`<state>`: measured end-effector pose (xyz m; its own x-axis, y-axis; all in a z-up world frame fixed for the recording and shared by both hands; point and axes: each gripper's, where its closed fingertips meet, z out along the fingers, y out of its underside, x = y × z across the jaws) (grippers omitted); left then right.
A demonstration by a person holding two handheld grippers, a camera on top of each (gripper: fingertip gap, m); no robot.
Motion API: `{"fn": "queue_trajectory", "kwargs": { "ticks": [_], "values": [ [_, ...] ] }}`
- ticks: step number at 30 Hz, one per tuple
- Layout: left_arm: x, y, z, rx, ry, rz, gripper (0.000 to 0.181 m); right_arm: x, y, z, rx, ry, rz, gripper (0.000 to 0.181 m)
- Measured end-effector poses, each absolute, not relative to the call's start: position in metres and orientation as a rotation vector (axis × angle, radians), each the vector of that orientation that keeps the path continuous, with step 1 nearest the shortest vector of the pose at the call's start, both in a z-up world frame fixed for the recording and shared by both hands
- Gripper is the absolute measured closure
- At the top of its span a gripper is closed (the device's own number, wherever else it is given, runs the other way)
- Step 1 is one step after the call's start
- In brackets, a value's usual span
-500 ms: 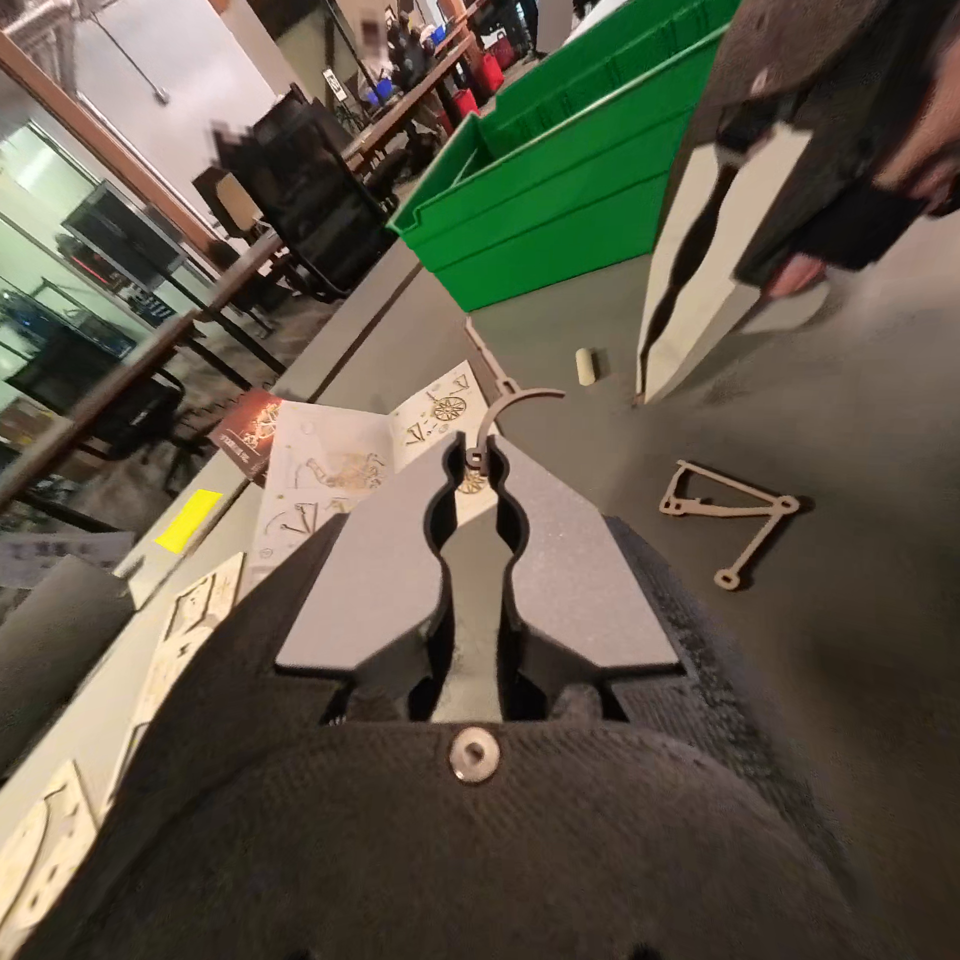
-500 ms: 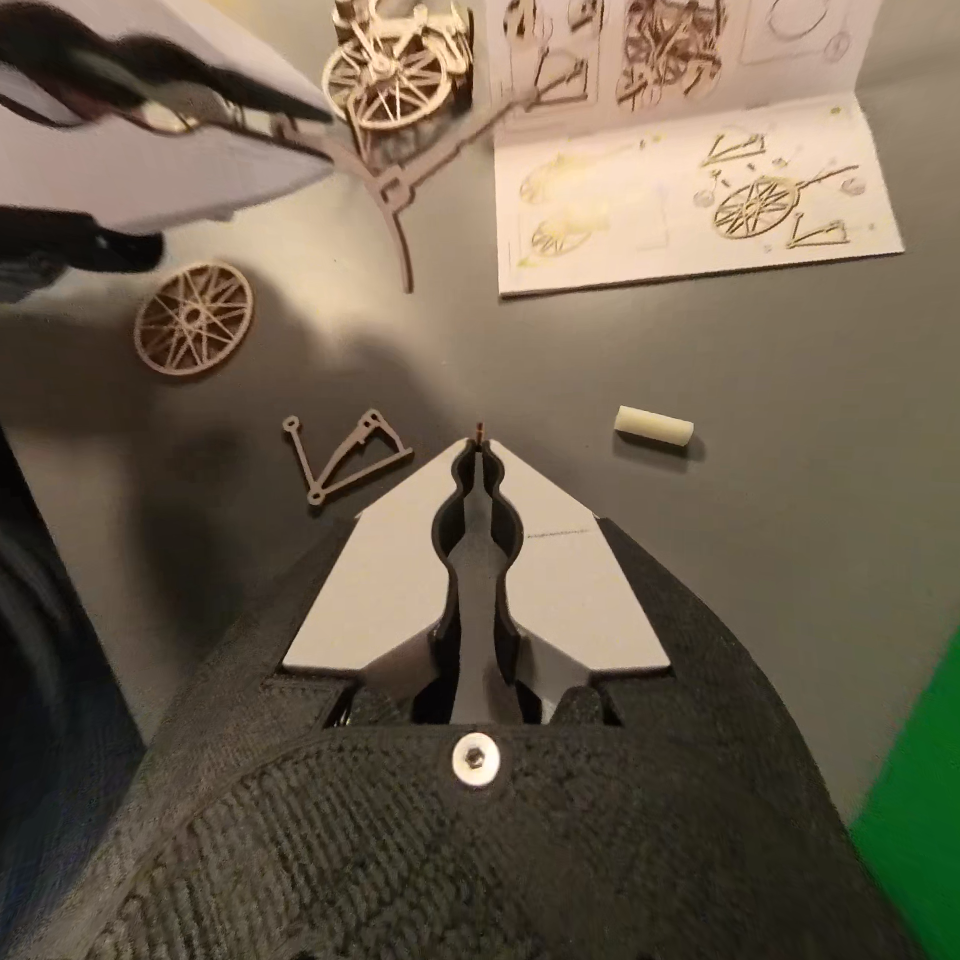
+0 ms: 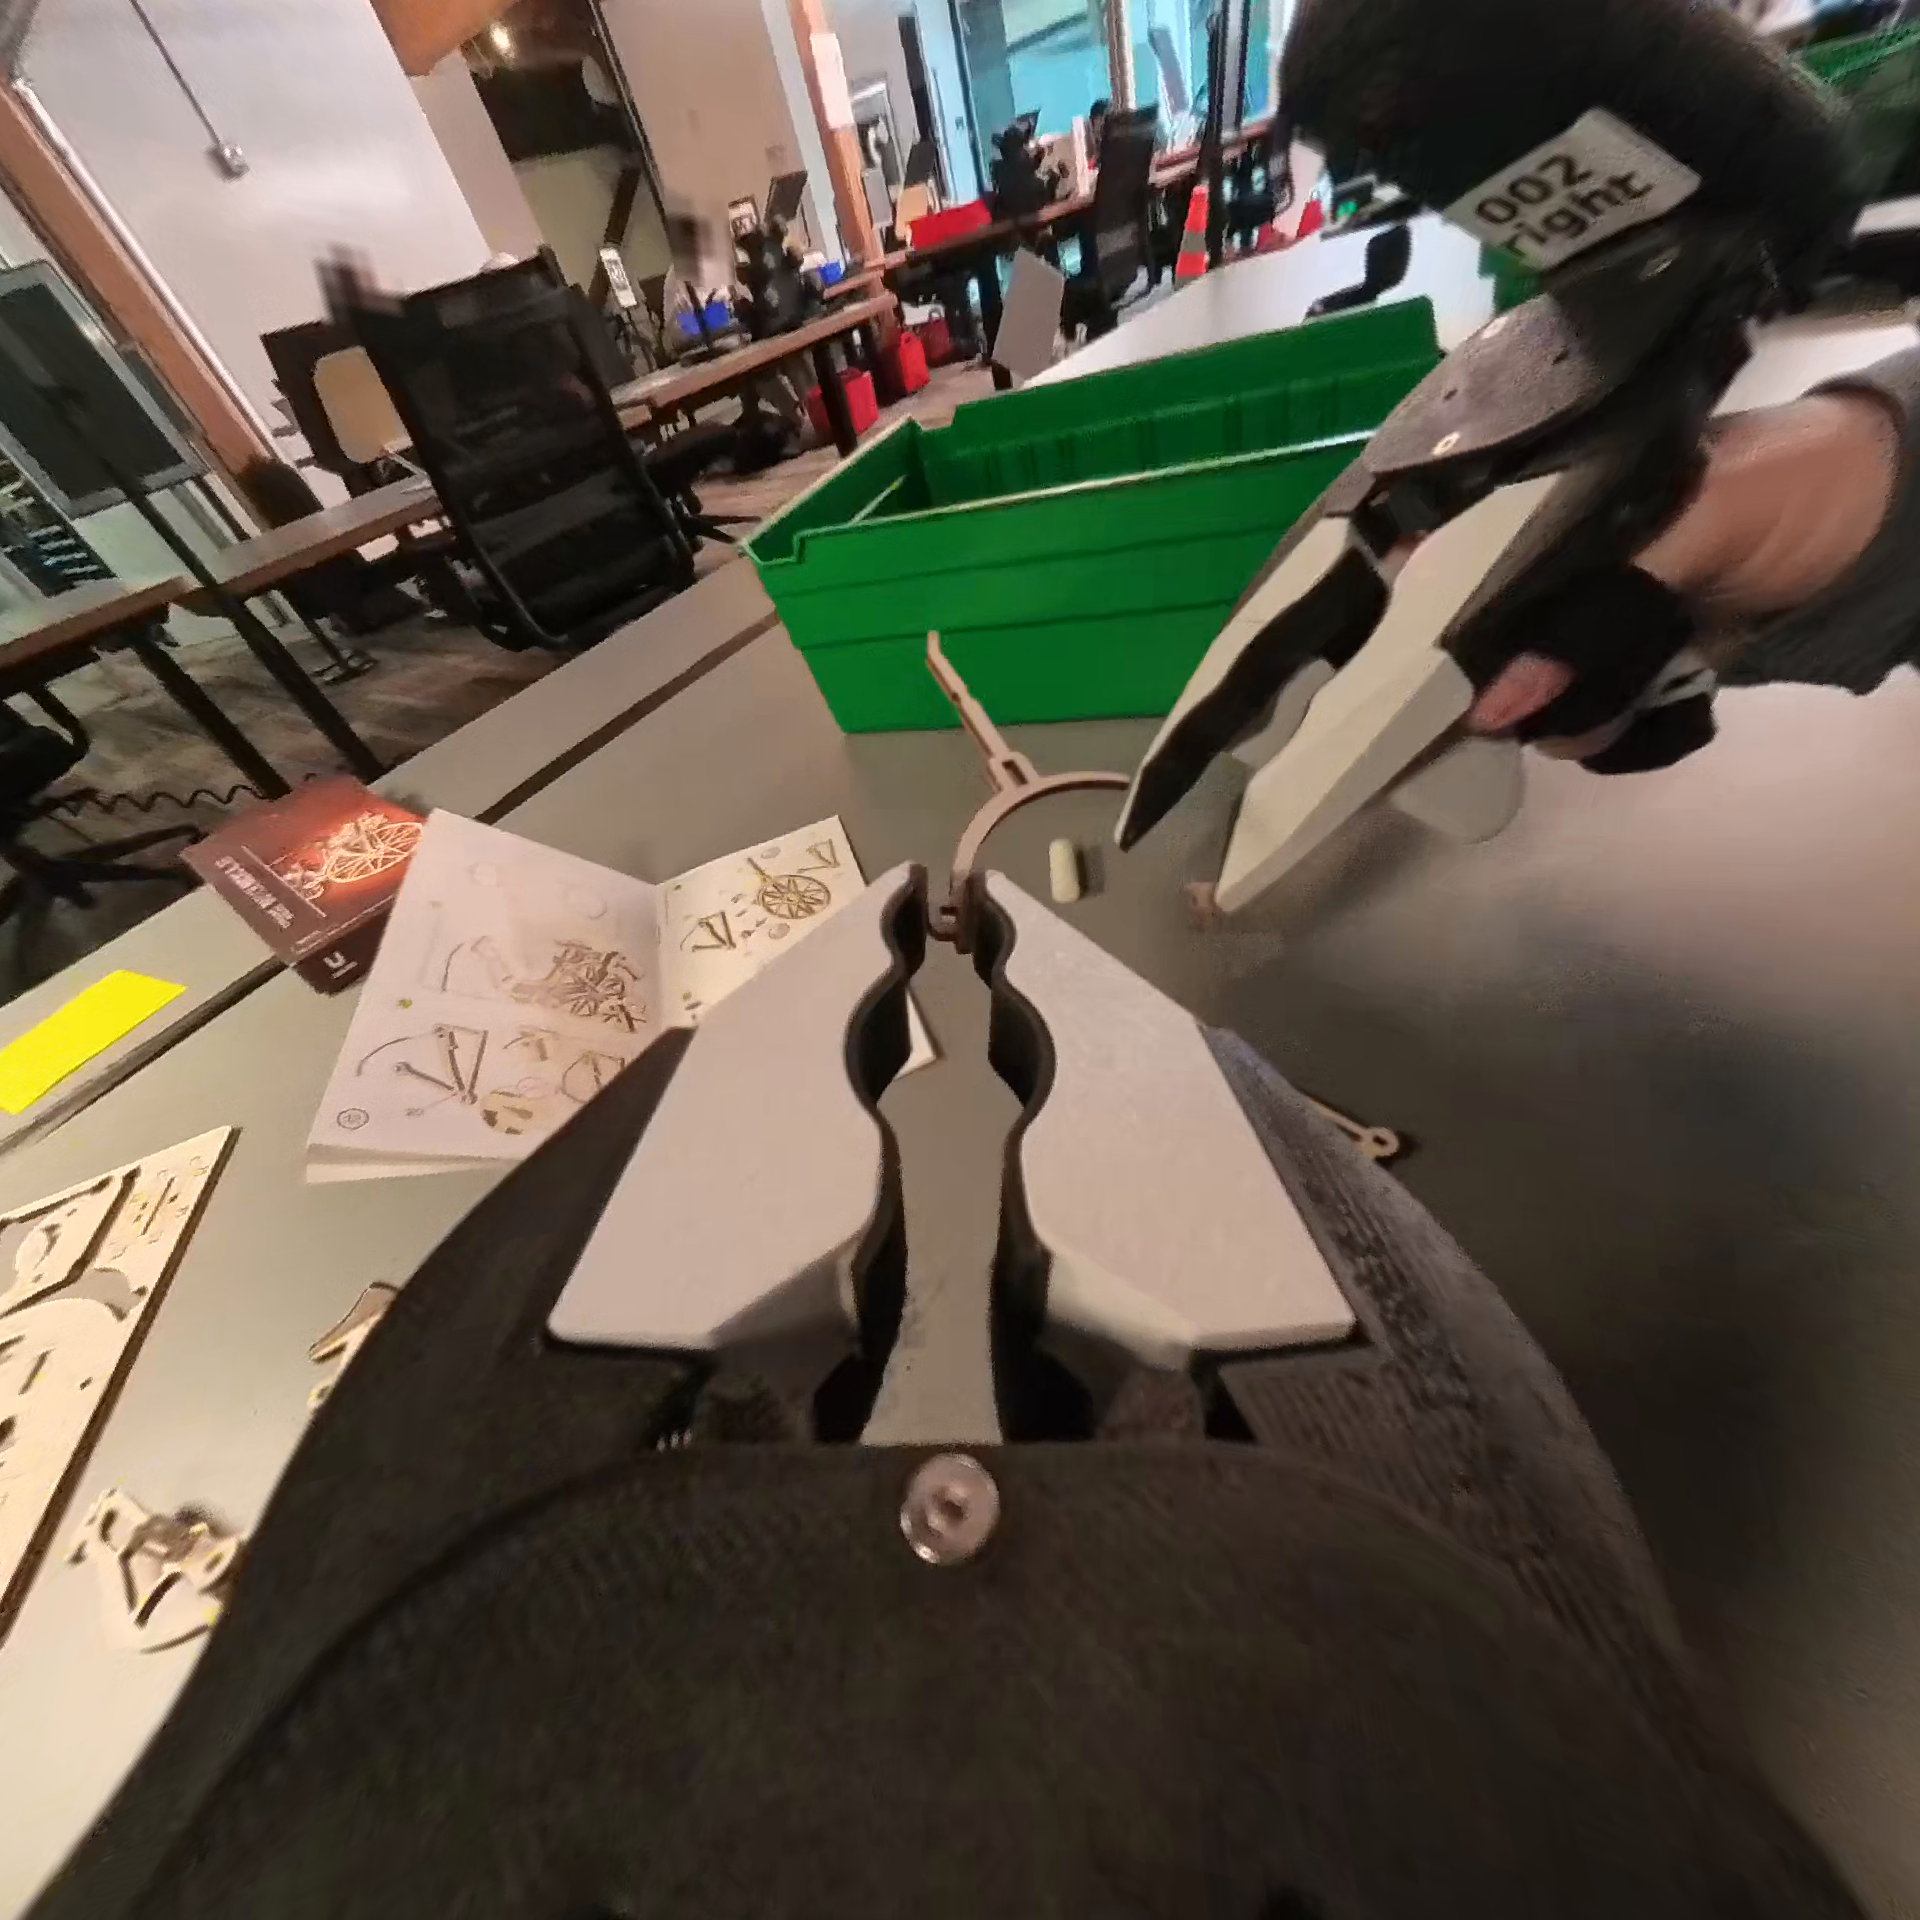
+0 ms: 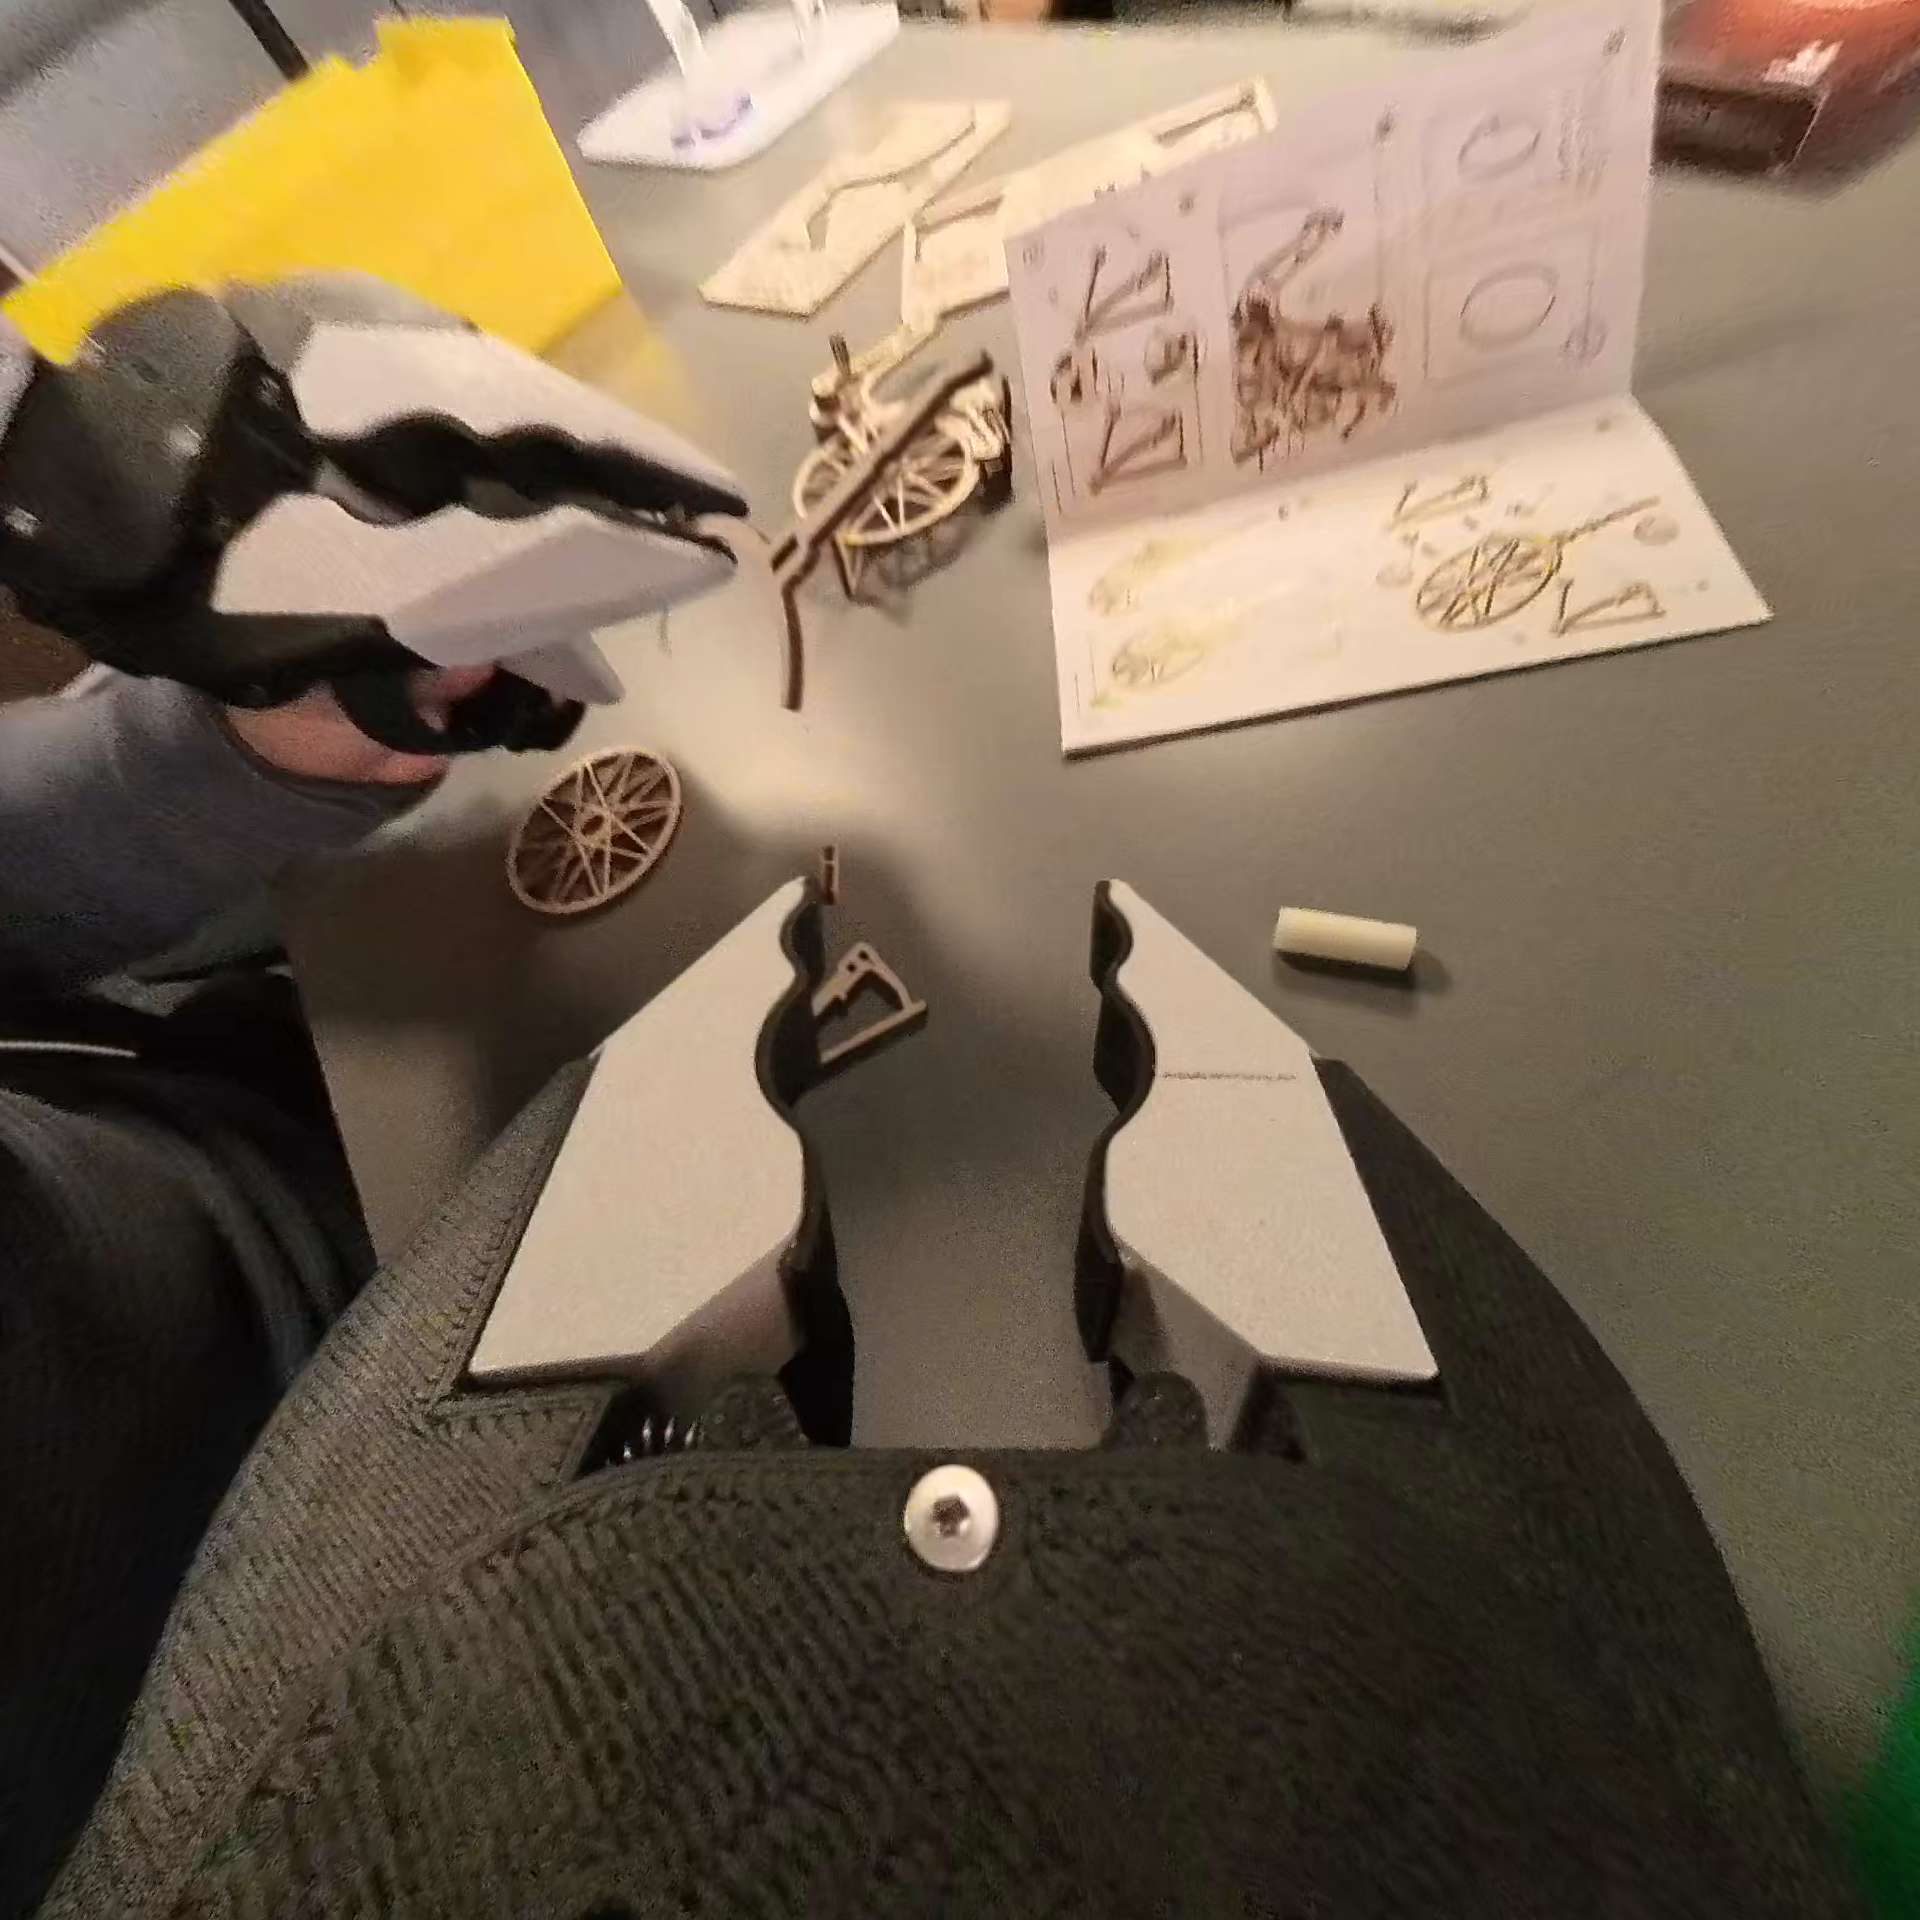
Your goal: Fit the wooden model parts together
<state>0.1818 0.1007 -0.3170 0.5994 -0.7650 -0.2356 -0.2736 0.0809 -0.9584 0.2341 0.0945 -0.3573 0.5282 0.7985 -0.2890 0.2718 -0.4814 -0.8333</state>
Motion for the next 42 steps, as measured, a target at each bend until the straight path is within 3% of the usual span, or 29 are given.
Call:
{"fn": "queue_trajectory", "kwargs": {
  "ticks": [13, 18, 21, 22, 27, 28, 31, 33, 39, 42],
  "values": [
    [0.158, 0.122, -0.324, -1.518, 0.883, -0.145, 0.174, 0.225, 0.103, -0.341, -1.832, -0.762, 0.947, 0.140],
    [0.177, 0.100, -0.317, -1.402, 0.963, -0.326, 0.174, 0.209, 0.100, -0.321, -1.753, -0.644, 1.235, 0.146],
    [0.184, 0.091, -0.313, -1.364, 0.991, -0.401, 0.174, 0.200, 0.092, -0.310, -1.691, -0.644, 1.396, 0.164],
    [0.185, 0.090, -0.314, -1.371, 0.996, -0.415, 0.175, 0.198, 0.087, -0.302, -1.641, -0.648, 1.469, 0.178],
    [0.194, 0.078, -0.309, -1.363, 0.997, -0.525, 0.174, 0.202, 0.075, -0.280, -1.495, -0.629, 1.627, 0.181],
    [0.196, 0.074, -0.304, -1.360, 0.962, -0.599, 0.172, 0.204, 0.073, -0.275, -1.461, -0.629, 1.638, 0.181],
    [0.204, 0.061, -0.285, -1.396, 0.803, -0.969, 0.139, 0.211, 0.066, -0.254, -1.326, -0.619, 1.673, 0.181],
    [0.211, 0.053, -0.272, -1.413, 0.699, -1.276, 0.134, 0.213, 0.060, -0.244, -1.264, -0.631, 1.676, 0.181],
    [0.214, 0.048, -0.242, -1.301, 0.553, -1.635, 0.175, 0.214, 0.052, -0.234, -1.197, -0.662, 1.651, 0.181],
    [0.217, 0.047, -0.246, -1.331, 0.598, -1.630, 0.179, 0.216, 0.052, -0.235, -1.205, -0.659, 1.630, 0.181]
  ]
}}
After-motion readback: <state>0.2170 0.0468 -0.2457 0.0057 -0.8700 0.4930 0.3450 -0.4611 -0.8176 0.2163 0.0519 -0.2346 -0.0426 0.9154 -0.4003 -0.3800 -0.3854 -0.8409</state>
